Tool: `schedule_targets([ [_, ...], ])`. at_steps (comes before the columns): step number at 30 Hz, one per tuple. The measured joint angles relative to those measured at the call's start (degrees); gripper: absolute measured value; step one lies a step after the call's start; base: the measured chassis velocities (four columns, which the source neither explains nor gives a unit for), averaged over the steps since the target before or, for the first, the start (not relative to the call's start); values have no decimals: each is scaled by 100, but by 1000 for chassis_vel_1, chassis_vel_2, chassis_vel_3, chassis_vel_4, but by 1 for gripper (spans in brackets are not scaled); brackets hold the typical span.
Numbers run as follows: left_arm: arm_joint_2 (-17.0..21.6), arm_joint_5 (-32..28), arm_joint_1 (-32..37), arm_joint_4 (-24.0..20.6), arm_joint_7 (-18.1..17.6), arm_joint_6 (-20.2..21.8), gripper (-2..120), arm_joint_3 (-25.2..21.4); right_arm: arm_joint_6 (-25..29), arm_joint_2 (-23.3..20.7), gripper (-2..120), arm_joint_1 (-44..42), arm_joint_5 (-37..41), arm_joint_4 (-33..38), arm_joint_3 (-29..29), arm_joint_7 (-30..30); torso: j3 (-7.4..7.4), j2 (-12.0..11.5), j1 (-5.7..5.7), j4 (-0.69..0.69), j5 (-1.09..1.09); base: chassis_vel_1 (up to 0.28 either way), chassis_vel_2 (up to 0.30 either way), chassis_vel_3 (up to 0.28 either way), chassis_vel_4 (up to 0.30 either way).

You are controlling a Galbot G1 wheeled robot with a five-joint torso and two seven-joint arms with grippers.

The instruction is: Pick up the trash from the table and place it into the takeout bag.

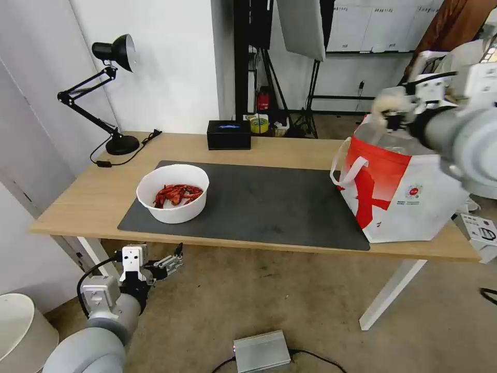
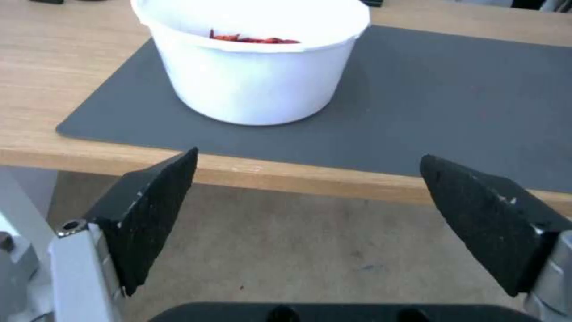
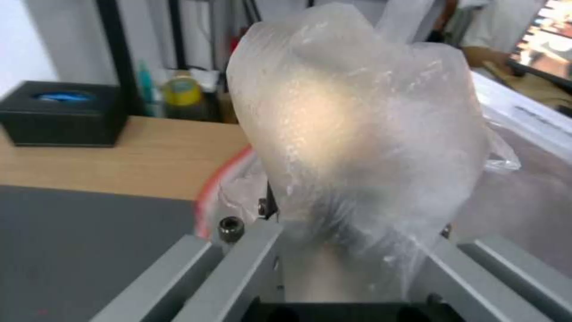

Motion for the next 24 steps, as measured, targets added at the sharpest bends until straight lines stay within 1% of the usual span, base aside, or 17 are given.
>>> schedule_targets([
  [1, 9, -2, 0, -29, 0, 2, 100, 1, 0, -80, 3, -136, -6, -32, 126, -26, 0, 0, 0, 0, 0, 0, 0, 0, 0],
  [3, 17, -4, 1, -40, 0, 2, 100, 2, 1, -117, 3, -201, -10, -60, 188, -35, 0, 0, 0, 0, 0, 0, 0, 0, 0],
  [6, 54, -15, 1, -73, 1, 4, 100, 2, 2, -198, 3, -359, -26, -306, 340, -80, 0, 0, 0, 0, -2, 0, 0, 0, 0],
  [14, 56, -19, 18, -118, 1, 6, 100, -4, 3, -138, 3, -466, -45, -936, 357, -170, 1, -1, 1, 1, -1, 0, 0, 0, 0],
  [21, 29, -13, 55, -139, 1, 7, 100, -9, 4, -87, 3, -571, -54, -1199, 365, -209, 1, -1, 1, 1, -1, 0, 0, 0, 0],
  [23, 27, -11, 62, -147, 1, 7, 100, -16, 4, -76, 11, -588, -54, -1230, 366, -208, 1, -1, 1, 1, -2, 0, 0, 0, 0],
  [24, 27, -11, 62, -147, 1, 7, 100, -16, 4, -76, 11, -588, -54, -1230, 366, -208, 1, -1, 1, 1, -2, 0, 0, 0, 0],
])
